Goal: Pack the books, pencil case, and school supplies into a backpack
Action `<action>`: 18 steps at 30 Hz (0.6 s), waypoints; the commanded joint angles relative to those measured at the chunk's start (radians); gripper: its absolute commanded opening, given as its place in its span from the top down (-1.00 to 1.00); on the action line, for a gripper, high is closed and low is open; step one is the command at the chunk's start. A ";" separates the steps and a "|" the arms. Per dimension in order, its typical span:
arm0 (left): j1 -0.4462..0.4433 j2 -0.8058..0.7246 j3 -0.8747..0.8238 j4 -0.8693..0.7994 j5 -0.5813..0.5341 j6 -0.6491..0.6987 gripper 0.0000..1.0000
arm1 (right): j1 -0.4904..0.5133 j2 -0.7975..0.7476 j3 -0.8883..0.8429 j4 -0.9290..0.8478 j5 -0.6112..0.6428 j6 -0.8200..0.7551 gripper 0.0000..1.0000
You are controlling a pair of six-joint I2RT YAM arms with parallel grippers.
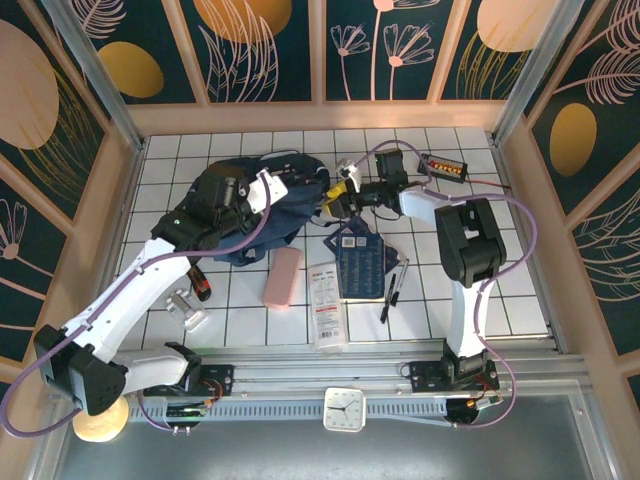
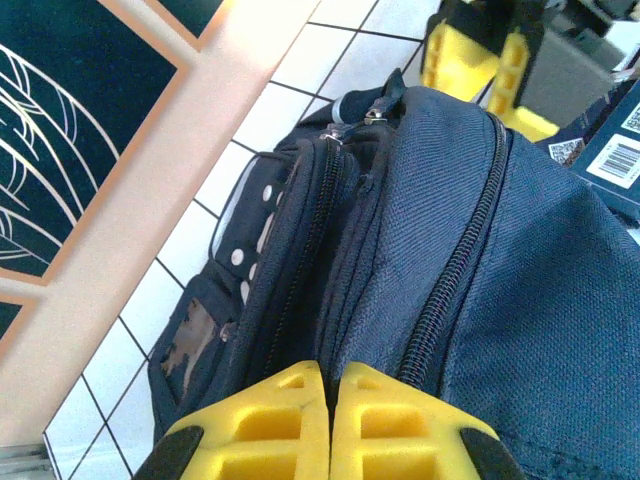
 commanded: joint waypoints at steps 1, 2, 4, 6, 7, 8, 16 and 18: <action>0.001 -0.046 0.048 0.063 0.020 0.019 1.00 | 0.017 0.035 0.048 0.035 -0.060 0.028 -0.19; 0.000 -0.045 0.051 0.061 0.021 0.020 1.00 | 0.018 0.044 0.058 0.031 -0.070 0.032 -0.18; 0.000 -0.046 0.055 0.060 0.021 0.020 1.00 | 0.021 0.055 0.072 0.026 -0.076 0.040 -0.15; 0.001 -0.047 0.051 0.063 0.020 0.019 1.00 | 0.024 0.064 0.078 0.026 -0.081 0.045 -0.12; 0.000 -0.048 0.049 0.068 0.020 0.018 1.00 | 0.026 0.067 0.082 0.029 -0.081 0.051 -0.10; 0.000 -0.048 0.046 0.069 0.021 0.016 1.00 | 0.028 0.070 0.083 0.032 -0.078 0.055 -0.07; 0.000 -0.046 0.039 0.086 0.034 0.005 1.00 | 0.042 0.067 0.079 0.058 0.002 0.118 0.33; 0.001 -0.045 0.041 0.088 0.042 -0.002 1.00 | 0.053 0.055 0.063 0.079 0.035 0.142 0.46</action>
